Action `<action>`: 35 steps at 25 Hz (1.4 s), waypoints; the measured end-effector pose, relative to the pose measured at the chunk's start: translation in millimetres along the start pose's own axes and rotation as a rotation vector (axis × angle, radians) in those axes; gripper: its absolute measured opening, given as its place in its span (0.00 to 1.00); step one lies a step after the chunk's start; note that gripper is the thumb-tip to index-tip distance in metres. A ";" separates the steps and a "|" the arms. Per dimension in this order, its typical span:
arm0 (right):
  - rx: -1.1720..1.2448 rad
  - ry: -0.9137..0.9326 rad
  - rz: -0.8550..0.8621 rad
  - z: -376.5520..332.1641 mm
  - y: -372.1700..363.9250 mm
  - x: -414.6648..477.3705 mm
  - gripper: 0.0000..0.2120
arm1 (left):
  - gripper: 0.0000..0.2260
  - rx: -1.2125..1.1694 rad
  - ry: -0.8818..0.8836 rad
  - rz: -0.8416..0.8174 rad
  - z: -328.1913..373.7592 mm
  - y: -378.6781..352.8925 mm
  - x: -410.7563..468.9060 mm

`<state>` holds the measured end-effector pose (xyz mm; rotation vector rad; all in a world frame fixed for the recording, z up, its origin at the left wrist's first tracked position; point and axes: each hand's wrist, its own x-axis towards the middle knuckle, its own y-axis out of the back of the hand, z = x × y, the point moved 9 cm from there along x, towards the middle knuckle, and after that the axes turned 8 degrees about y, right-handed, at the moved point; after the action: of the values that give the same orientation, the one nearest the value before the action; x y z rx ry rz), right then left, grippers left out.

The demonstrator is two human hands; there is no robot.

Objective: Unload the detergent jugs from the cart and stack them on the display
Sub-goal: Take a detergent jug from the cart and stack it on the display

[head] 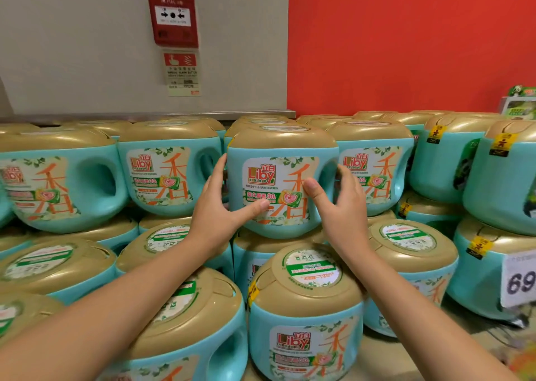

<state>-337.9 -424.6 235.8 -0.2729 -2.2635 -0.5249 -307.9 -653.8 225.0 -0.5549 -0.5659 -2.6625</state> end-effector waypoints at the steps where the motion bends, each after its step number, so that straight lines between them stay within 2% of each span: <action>1: 0.001 -0.009 0.003 1.4 0.8 0.2 0.39 | 0.52 0.008 0.006 -0.002 0.5 -0.7 -0.7; 5: -0.016 -0.015 -0.005 3.6 0.6 -0.1 0.37 | 0.50 0.014 0.017 0.012 3.1 0.0 -2.8; 10: 0.010 -0.065 -0.036 6.1 2.0 0.6 0.44 | 0.48 0.046 0.046 0.017 0.3 2.0 -1.4; 12: -0.036 -0.068 -0.084 5.6 3.2 1.1 0.42 | 0.49 0.156 0.081 0.027 0.2 7.3 -4.3; 15: -0.070 -0.096 -0.164 0.4 8.8 2.6 0.36 | 0.50 0.477 0.136 -0.001 11.0 12.4 -4.1; 17: -0.084 -0.055 -0.136 -11.5 28.6 -3.0 0.28 | 0.44 0.647 0.157 0.026 27.3 19.6 -4.0; 18: -0.067 -0.015 -0.088 -19.3 44.1 -9.6 0.21 | 0.38 0.621 0.134 0.080 38.5 26.8 -7.6; 20: 0.024 0.022 0.001 -28.5 79.4 -36.1 0.05 | 0.20 0.271 0.060 0.194 54.7 44.5 -29.2; 21: 0.076 0.030 0.029 -30.3 95.5 -53.9 0.04 | 0.13 0.050 0.033 0.230 57.3 52.0 -47.7; 22: 0.106 0.020 0.047 -28.9 111.7 -75.6 0.07 | 0.09 -0.114 0.029 0.229 56.9 53.5 -70.8; 24: 0.151 -0.032 0.051 -20.6 139.7 -123.6 0.09 | 0.09 -0.321 0.072 0.177 48.1 40.5 -124.4; 26: 0.230 -0.102 0.056 -10.6 163.4 -178.0 0.07 | 0.10 -0.423 0.152 0.122 36.1 18.4 -185.2; 30: 0.348 -0.367 0.138 30.2 221.3 -300.7 0.08 | 0.08 -0.440 0.331 -0.005 16.3 -36.8 -308.9; 35: 0.319 -0.623 0.091 65.6 331.8 -416.5 0.10 | 0.09 -0.364 0.658 -0.083 -10.1 -127.3 -468.5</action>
<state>16.3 -111.7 -18.0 -0.4158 -2.8697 -0.0135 37.3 -426.8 -30.0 0.2743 0.0897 -2.8068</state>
